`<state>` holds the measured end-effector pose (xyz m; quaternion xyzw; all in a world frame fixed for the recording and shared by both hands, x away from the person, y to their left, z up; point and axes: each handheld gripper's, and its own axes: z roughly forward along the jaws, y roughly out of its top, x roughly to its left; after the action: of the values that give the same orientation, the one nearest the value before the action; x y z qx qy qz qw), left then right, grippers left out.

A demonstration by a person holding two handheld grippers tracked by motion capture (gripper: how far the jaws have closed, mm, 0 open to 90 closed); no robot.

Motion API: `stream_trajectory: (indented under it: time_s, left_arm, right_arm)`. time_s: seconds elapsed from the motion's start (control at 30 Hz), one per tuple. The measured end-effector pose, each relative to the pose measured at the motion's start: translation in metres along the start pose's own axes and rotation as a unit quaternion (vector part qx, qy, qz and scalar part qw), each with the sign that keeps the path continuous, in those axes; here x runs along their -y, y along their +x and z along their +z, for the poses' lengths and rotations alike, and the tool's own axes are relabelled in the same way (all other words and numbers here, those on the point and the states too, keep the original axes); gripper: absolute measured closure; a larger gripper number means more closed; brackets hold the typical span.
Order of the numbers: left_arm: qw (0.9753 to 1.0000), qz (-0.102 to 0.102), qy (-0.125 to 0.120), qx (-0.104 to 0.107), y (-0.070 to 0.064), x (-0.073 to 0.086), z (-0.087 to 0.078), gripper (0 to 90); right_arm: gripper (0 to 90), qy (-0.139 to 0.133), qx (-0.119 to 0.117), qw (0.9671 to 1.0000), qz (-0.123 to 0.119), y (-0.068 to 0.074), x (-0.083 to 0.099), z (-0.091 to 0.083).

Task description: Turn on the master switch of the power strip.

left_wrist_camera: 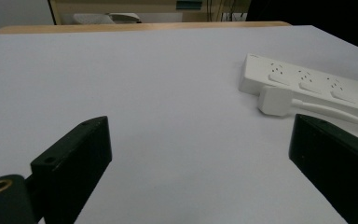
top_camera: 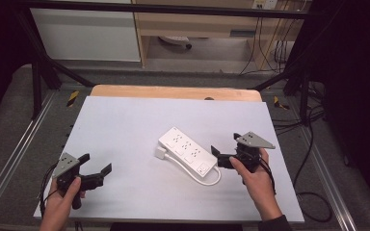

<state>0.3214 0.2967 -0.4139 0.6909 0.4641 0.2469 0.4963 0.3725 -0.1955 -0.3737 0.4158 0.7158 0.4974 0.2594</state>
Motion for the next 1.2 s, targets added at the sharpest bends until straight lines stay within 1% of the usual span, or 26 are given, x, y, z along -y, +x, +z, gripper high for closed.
stream_trajectory:
  time_s: [0.1, 0.27, 0.53, 0.6, 0.7, 0.8, 0.93, 1.03, 1.2]
  left_arm:
    - [1.0000, 0.001, -0.001, 0.000, 0.000, 0.000, 0.000, 5.7]
    - [1.0000, 0.002, -0.001, -0.001, 0.000, 0.000, -0.001, 5.7]
    - [1.0000, 0.000, -0.002, -0.002, 0.001, 0.000, -0.002, 5.8]
    - [1.0000, -0.003, -0.004, -0.002, 0.001, 0.000, -0.002, 5.8]
    - [1.0000, -0.003, -0.002, 0.000, 0.002, 0.000, -0.001, 5.9]
    - [1.0000, -0.005, -0.001, -0.005, 0.003, 0.000, -0.001, 6.1]
    - [1.0000, -0.003, -0.003, -0.006, 0.003, 0.000, -0.003, 6.0]
    - [0.9999, -0.006, -0.006, -0.007, 0.003, 0.000, -0.003, 6.0]
    - [0.9999, -0.006, -0.006, -0.008, 0.004, 0.000, -0.004, 6.0]
  right_arm:
    - [4.6, -0.001, 0.001, 1.0000, 0.004, -0.003, 0.000, -0.003]
    - [4.5, -0.005, 0.010, 0.9999, 0.012, -0.011, 0.001, -0.012]
    - [4.6, -0.005, 0.020, 0.9997, 0.016, -0.021, 0.004, -0.022]
    - [4.6, -0.005, 0.023, 0.9995, 0.020, -0.025, 0.005, -0.026]
    - [4.6, -0.011, 0.025, 0.9992, 0.029, -0.030, 0.005, -0.031]
    - [4.6, -0.012, 0.028, 0.9990, 0.033, -0.034, 0.007, -0.035]
    - [4.9, -0.013, 0.041, 0.9983, 0.039, -0.045, 0.014, -0.047]
    - [5.1, -0.013, 0.047, 0.9980, 0.042, -0.052, 0.021, -0.054]
    - [5.1, -0.011, 0.057, 0.9974, 0.044, -0.063, 0.032, -0.064]
